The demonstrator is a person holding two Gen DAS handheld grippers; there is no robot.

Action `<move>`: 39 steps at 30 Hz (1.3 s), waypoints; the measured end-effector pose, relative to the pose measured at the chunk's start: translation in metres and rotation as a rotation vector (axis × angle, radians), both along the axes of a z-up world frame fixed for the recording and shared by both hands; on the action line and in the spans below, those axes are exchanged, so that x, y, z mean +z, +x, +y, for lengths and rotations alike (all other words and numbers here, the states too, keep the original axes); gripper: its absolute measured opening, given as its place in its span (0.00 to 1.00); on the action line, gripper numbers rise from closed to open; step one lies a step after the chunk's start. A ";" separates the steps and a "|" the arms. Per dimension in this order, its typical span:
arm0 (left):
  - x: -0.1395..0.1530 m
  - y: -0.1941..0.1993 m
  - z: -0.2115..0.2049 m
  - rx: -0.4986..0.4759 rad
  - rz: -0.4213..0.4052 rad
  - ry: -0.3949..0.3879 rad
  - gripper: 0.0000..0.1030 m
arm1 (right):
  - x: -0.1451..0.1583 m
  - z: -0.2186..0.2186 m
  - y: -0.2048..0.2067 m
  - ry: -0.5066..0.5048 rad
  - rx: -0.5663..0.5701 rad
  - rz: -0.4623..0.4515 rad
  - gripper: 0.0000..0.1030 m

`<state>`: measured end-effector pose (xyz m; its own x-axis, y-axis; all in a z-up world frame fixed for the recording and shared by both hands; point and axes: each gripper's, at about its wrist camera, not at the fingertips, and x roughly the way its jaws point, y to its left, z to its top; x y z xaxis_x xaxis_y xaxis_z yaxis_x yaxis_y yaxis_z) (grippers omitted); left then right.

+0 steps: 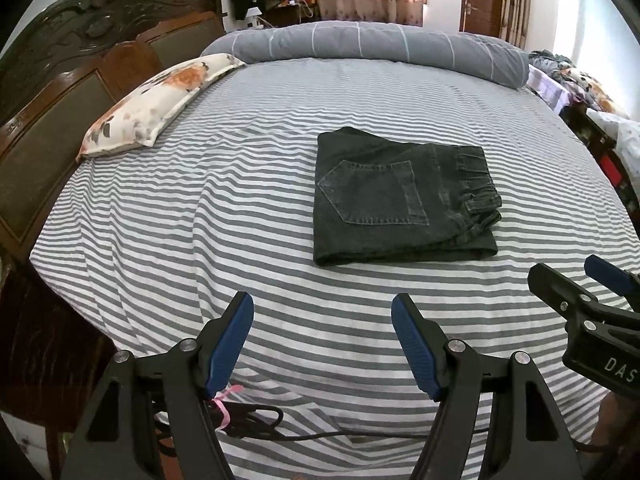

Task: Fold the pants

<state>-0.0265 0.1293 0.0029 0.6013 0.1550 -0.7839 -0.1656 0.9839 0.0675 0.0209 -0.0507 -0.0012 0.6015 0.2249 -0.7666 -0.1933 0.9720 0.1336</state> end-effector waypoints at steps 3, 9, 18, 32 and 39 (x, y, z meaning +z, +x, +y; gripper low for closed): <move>0.000 -0.002 -0.002 0.001 0.001 0.007 0.70 | 0.000 0.001 -0.003 -0.004 0.003 -0.001 0.91; -0.001 -0.003 -0.003 0.004 0.003 0.011 0.70 | -0.001 0.001 -0.005 -0.001 0.006 0.003 0.91; 0.000 -0.004 -0.004 0.003 0.002 0.026 0.70 | -0.005 -0.001 -0.008 0.007 0.006 0.012 0.91; 0.000 -0.002 -0.004 0.012 -0.006 0.045 0.70 | -0.008 0.000 -0.006 -0.001 0.007 0.019 0.91; 0.000 -0.002 -0.003 0.011 -0.005 0.051 0.70 | -0.008 -0.001 -0.005 -0.003 0.007 0.021 0.91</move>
